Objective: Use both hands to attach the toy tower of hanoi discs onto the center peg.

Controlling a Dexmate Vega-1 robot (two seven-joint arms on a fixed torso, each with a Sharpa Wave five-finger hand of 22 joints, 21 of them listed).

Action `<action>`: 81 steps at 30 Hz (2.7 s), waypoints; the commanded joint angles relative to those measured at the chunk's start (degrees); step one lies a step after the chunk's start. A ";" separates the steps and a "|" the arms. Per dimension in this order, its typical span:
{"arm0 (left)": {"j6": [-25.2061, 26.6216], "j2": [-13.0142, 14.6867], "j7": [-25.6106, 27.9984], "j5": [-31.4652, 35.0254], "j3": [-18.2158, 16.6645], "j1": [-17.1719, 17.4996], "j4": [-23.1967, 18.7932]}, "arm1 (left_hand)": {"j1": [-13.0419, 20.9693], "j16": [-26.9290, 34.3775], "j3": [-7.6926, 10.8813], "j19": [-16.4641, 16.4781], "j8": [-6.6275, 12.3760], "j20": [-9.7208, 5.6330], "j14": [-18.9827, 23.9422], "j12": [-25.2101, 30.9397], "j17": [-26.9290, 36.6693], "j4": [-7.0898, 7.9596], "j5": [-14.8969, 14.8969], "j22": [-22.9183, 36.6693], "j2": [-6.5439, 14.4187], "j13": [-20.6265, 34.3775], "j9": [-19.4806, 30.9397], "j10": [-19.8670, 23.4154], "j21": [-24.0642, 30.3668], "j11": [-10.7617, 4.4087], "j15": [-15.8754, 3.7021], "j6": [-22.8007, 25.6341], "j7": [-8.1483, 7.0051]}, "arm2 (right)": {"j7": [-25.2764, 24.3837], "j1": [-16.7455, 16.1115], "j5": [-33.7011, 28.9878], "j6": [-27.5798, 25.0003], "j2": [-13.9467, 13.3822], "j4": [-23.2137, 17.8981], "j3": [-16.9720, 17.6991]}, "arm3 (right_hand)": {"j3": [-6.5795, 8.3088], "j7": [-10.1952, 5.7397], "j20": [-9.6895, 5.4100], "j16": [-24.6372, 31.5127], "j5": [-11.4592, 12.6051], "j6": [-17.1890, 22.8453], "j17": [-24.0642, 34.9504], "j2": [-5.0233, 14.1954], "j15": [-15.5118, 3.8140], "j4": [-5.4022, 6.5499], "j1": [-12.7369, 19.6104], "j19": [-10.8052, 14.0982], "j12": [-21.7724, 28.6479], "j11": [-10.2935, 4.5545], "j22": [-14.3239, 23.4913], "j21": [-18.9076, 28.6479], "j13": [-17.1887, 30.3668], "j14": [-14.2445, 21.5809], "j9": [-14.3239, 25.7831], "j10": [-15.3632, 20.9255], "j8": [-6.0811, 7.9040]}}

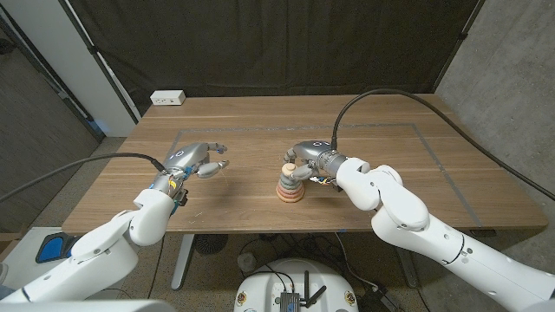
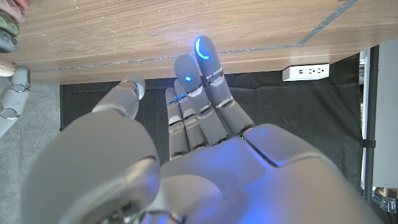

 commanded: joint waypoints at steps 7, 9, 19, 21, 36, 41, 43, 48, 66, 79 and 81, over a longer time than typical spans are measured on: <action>-0.21 0.67 -0.17 -1.55 0.57 -0.61 0.42 | -0.19 0.27 0.20 -0.02 -0.16 -5.94 0.39 0.22 -0.02 0.21 0.08 0.09 -0.09 0.22 0.32 0.38 0.36 0.02 -3.59 0.16 -0.02 | 0.75 -0.23 0.52 -0.75 0.04 -0.01 -0.38 | 0.52 -0.12 -0.22 0.00 0.44 0.09 0.20 5.26 -0.17 0.85 4.32 -0.20 0.50 -2.24 0.16 0.06 0.14 -0.36 0.36 2.10 0.11; -0.16 0.79 -0.22 -1.64 0.65 -0.65 0.44 | -0.21 0.13 0.22 -0.02 -0.16 -5.92 0.26 0.21 -0.16 0.21 0.08 0.09 -0.07 0.22 0.32 0.37 0.36 0.03 -3.59 0.16 0.03 | 0.61 -0.22 0.42 -0.86 0.16 0.28 -0.55 | 0.52 -0.18 -0.22 -0.01 0.43 0.09 0.20 5.28 -0.17 0.84 4.29 -0.22 0.49 -2.34 0.16 0.06 0.16 -0.38 0.38 2.07 0.09; 0.10 1.00 0.19 -1.95 0.53 -0.38 0.40 | -0.40 0.31 0.33 0.11 -0.16 -5.90 0.46 0.20 -0.10 0.22 0.06 0.07 0.03 0.18 0.32 0.44 0.39 0.06 -3.59 0.14 0.02 | -0.77 -0.26 0.01 -1.18 0.33 1.39 -0.94 | 0.52 -0.31 -0.21 -0.03 0.41 -0.05 0.21 5.37 -0.16 0.83 4.09 -0.49 0.07 -2.39 0.04 -0.10 0.16 -0.57 0.44 1.09 -0.08; 0.01 1.01 0.29 -2.03 0.61 -0.42 0.49 | -0.44 0.25 0.36 0.09 -0.17 -5.97 0.39 0.22 -0.18 0.21 0.06 0.07 0.05 0.18 0.32 0.49 0.38 0.10 -3.59 0.14 0.09 | -0.74 -0.19 -0.46 -1.30 0.31 1.41 -1.17 | 0.51 -0.41 -0.20 -0.05 0.41 0.05 0.21 5.35 -0.16 0.84 4.03 -0.61 0.02 -2.40 -0.03 -0.18 0.16 -0.62 0.43 0.95 -0.06; -0.89 1.52 0.34 -2.61 2.07 -2.13 1.50 | -0.60 0.43 0.55 0.02 -0.15 -5.87 0.43 0.23 -0.07 0.14 0.06 0.07 0.10 0.26 0.33 0.44 0.38 -0.15 -3.59 0.17 0.02 | 2.27 -0.44 -2.61 -2.01 -0.55 -0.03 -1.12 | -0.39 0.29 -0.20 -1.46 0.70 -4.18 -0.09 3.08 -0.19 0.77 1.63 -2.94 -0.96 -1.84 -0.66 -1.70 -0.60 -3.62 0.22 -2.80 -2.48; -1.20 1.72 0.37 -2.89 2.61 -2.73 1.84 | -0.65 0.38 0.61 0.05 -0.17 -5.94 0.33 0.23 -0.14 0.13 0.06 0.06 0.12 0.27 0.33 0.47 0.40 -0.24 -3.59 0.12 -0.03 | 2.59 -0.83 -2.90 -1.80 -0.90 -0.59 -0.71 | -0.83 0.52 -0.18 -2.23 0.96 -7.29 -0.07 1.96 -0.20 0.77 0.60 -3.06 -1.14 -1.19 -0.67 -2.00 -1.11 -4.80 0.15 -5.19 -4.14; -1.34 1.83 0.43 -2.96 2.78 -2.90 1.96 | -0.66 0.38 0.62 0.05 -0.18 -5.95 0.32 0.19 -0.14 0.12 0.06 0.06 0.11 0.25 0.33 0.40 0.40 -0.26 -3.59 0.09 -0.09 | 2.63 -0.98 -3.04 -1.71 -0.98 -0.77 -0.54 | -0.98 0.43 -0.16 -2.59 0.99 -8.37 -0.26 1.63 -0.22 0.79 0.30 -3.07 -1.19 -0.97 -0.67 -2.07 -1.25 -5.20 0.13 -5.88 -4.66; -1.55 1.98 0.71 -3.18 3.02 -3.19 2.19 | -0.70 0.40 0.68 0.01 -0.17 -5.93 0.30 0.18 -0.16 0.11 0.06 0.07 0.12 0.24 0.33 0.39 0.40 -0.29 -3.59 0.10 -0.10 | 3.60 -1.03 -3.60 -1.60 -1.04 -1.14 -0.41 | -1.33 0.60 -0.15 -2.97 1.00 -9.66 -0.38 0.97 -0.21 0.91 -0.46 -3.11 -1.28 -0.42 -0.69 -2.22 -1.51 -5.62 0.11 -7.18 -5.29; -1.87 2.44 1.53 -3.80 3.02 -3.57 2.56 | -0.88 0.64 0.88 0.08 -0.09 -5.91 0.48 0.26 -0.11 0.10 0.04 0.07 0.17 0.26 0.34 0.60 0.47 -0.27 -3.59 0.36 -0.25 | 6.03 -1.05 -6.04 -0.28 -0.60 -1.64 0.15 | -2.67 -0.97 -0.11 -4.14 0.71 -11.45 -0.62 -1.39 -0.23 1.25 -3.27 -3.11 -1.53 1.01 -0.73 -2.76 -2.84 -6.50 -0.15 -11.63 -6.25; -1.68 2.53 1.28 -4.41 3.19 -4.24 2.74 | -1.00 0.55 1.06 0.16 -0.01 -5.92 0.28 0.22 -0.31 0.08 0.03 0.07 0.22 0.22 0.35 0.64 0.53 -0.34 -3.59 0.66 -0.20 | 6.00 -2.70 -6.96 -0.95 -0.15 -2.56 2.02 | -3.14 -0.24 -0.13 -4.02 0.32 -12.68 -0.15 -2.47 -0.20 1.23 -4.35 -3.15 -1.49 1.17 -0.73 -3.13 -3.68 -6.27 -0.16 -13.66 -6.63; -1.46 2.39 0.87 -4.80 3.48 -4.73 2.66 | -1.02 0.59 1.08 0.16 -0.04 -5.91 0.29 0.20 -0.28 0.07 0.03 0.06 0.21 0.22 0.36 0.59 0.53 -0.38 -3.59 0.59 -0.29 | 5.85 -3.10 -6.72 -1.42 -0.14 -2.75 2.64 | -3.19 -0.14 -0.14 -4.15 0.25 -12.50 -0.23 -2.56 -0.20 1.25 -4.51 -3.17 -1.37 1.27 -0.73 -3.22 -3.81 -6.38 -0.09 -13.67 -6.50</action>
